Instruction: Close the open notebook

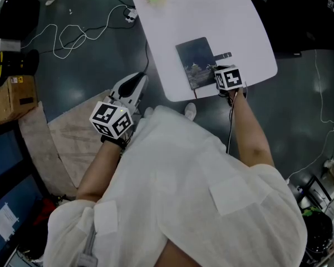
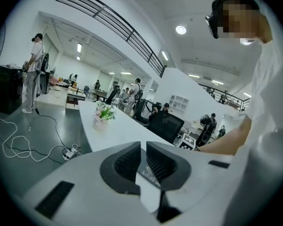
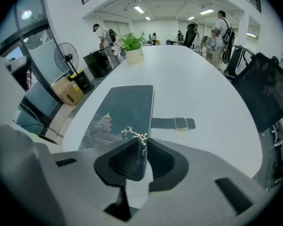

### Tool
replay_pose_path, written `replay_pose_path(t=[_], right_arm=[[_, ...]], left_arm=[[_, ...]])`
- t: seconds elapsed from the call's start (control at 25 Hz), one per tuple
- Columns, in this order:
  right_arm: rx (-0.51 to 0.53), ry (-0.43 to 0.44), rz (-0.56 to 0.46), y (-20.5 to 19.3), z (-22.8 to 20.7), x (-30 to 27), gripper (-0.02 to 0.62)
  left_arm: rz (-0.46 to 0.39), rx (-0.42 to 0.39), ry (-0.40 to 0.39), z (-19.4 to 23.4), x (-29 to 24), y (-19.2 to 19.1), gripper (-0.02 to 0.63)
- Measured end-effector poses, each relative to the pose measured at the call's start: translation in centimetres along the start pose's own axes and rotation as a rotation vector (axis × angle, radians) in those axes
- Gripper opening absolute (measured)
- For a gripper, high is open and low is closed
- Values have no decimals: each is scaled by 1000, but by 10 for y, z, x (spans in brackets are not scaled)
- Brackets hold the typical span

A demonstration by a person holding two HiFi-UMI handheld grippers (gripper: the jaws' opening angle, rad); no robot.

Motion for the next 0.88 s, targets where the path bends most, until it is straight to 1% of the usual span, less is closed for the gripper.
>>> replay_pose_path(t=[0.12,0.24,0.32,0.4,0.48,0.56,0.76,0.88], right_arm=[[26,-26,-26,4,0,7,61],[21,-24,-113,18,5,24,61],[19,-5,-218,33,12,44,60],[7,10,-351,50,17,69,56],[-14,14,-477,65,23,97,57],[-29,6,-581,77,28,124,55],[-9,-16,-759,99,51,186,43],[22,-40,-835,104,63,216,15]], left_arm=[[-19,-5,8,3,2,6,33],[-37,-9,16,7,8,13,33],[-50,-14,20,9,11,18,33],[-65,-20,23,9,15,23,34],[-81,-26,24,10,17,28,34],[-99,-30,24,11,19,34,33],[-140,-46,5,5,27,53,34],[-167,-53,-2,1,32,62,34]])
Point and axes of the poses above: the fingertips, and each gripper's own axes: x backward along the fingers, z to its left, y out of its top, the point moved 1 cm from there along x, backward along the fingers
